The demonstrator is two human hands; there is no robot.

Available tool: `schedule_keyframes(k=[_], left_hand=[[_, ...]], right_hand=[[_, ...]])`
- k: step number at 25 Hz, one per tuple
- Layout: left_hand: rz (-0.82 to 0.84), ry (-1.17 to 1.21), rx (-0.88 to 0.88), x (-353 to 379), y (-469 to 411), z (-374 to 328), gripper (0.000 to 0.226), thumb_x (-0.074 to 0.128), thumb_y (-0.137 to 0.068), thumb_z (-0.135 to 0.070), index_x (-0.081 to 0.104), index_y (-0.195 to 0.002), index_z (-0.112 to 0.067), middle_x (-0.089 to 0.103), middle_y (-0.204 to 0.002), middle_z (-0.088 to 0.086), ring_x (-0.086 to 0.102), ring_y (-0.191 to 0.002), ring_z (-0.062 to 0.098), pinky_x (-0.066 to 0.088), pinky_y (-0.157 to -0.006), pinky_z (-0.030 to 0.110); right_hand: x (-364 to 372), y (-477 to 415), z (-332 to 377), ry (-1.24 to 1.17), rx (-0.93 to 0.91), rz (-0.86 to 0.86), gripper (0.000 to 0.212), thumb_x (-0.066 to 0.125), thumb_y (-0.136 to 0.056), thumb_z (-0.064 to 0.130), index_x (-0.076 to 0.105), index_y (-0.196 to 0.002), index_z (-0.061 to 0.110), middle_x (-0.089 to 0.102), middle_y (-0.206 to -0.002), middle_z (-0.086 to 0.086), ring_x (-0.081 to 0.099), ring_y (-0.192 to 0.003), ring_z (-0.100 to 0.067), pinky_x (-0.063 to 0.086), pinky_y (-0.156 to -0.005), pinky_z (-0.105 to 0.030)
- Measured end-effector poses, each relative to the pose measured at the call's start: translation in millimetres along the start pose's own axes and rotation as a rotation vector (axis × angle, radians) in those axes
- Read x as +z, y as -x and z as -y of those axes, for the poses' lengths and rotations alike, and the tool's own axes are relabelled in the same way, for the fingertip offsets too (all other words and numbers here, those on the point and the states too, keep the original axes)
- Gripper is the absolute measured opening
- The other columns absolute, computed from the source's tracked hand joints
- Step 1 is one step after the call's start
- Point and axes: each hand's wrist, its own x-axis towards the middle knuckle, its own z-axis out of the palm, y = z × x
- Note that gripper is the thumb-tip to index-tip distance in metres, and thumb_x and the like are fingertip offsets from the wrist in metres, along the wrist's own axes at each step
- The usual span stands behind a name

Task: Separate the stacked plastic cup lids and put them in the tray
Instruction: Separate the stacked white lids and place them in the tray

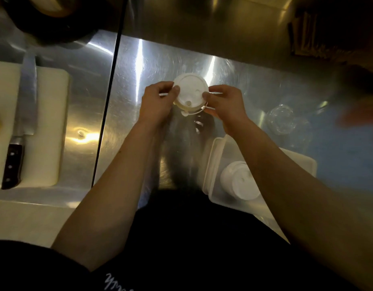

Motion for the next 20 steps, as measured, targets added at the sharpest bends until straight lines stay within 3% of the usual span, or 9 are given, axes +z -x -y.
schedule_keyframes(k=[6,13,17,20], left_hand=[[0.000,-0.053,-0.002,4,-20,1,0.041,0.062,-0.088,-0.040,0.067,-0.121,-0.017,0.064,-0.126,0.004,0.067,-0.104,0.016,0.056,-0.093,0.036],[0.000,-0.053,-0.020,11,-33,-2,0.036,0.061,-0.092,-0.029,0.066,-0.121,-0.010,0.068,-0.121,0.006,0.066,-0.107,0.018,0.054,-0.097,0.036],[0.006,-0.084,0.026,11,-33,-1,0.028,0.057,-0.095,-0.024,0.068,-0.116,-0.008,0.070,-0.114,0.006,0.064,-0.101,0.012,0.052,-0.093,0.027],[0.017,-0.091,0.050,11,-33,3,0.026,0.055,-0.095,-0.022,0.069,-0.112,-0.008,0.070,-0.105,0.004,0.065,-0.101,0.014,0.053,-0.092,0.029]], right_hand=[[10,-28,-2,0.049,0.015,-0.041,0.028,0.077,-0.079,0.016,0.070,-0.105,0.011,0.072,-0.107,-0.014,0.073,-0.096,-0.028,0.062,-0.084,-0.045],[20,-42,-5,0.113,0.023,-0.085,0.029,0.074,-0.081,0.016,0.072,-0.109,0.009,0.073,-0.104,-0.009,0.073,-0.092,-0.022,0.064,-0.074,-0.034],[23,-44,-7,0.117,0.029,-0.067,0.031,0.073,-0.083,0.016,0.070,-0.113,0.008,0.071,-0.108,-0.010,0.072,-0.094,-0.021,0.062,-0.067,-0.025],[25,-45,-11,0.150,0.032,-0.064,0.034,0.073,-0.084,0.017,0.068,-0.117,0.007,0.072,-0.109,-0.011,0.072,-0.095,-0.020,0.063,-0.072,-0.027]])
